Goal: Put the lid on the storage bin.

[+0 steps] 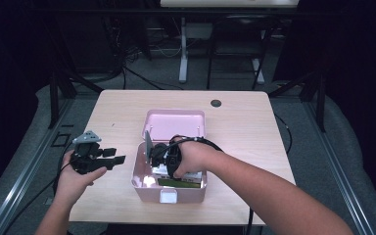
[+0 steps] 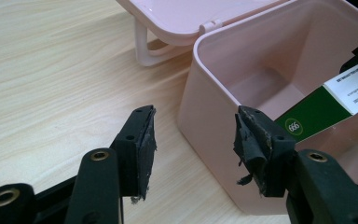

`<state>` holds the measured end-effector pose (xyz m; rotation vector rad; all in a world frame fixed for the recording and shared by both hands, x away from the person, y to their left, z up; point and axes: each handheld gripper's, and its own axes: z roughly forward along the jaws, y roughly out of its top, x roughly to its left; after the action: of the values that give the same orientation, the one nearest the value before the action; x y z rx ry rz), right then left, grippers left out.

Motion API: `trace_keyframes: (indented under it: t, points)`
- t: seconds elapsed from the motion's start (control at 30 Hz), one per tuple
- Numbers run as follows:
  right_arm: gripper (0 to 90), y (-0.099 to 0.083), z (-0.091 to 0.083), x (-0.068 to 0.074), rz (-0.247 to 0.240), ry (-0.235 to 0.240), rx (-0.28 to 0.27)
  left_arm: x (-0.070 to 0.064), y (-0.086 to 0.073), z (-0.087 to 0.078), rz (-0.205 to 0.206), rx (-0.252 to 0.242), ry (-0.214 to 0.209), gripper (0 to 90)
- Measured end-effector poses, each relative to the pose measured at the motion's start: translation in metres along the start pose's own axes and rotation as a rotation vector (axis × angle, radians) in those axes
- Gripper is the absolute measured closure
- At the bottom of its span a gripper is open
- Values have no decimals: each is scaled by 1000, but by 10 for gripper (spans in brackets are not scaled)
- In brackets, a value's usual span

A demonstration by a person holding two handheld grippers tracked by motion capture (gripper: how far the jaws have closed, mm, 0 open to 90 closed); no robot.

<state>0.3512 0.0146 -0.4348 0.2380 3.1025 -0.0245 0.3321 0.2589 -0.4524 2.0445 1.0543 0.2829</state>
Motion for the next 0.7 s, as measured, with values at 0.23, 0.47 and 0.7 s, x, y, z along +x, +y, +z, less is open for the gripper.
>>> trace_keyframes:
  t: [0.23, 0.47, 0.7]
  points:
    - [618, -4, 10, 1, -11, 20, -5, 0, 0, 2, 0, 6, -2, 480]
    - [619, -5, 18, 3, -31, 43, -4, -1, -1, 3, 0, 9, -2, 480]
    - [619, -6, 28, 6, -51, 58, 31, 0, -1, 3, -1, 10, -3, 480]
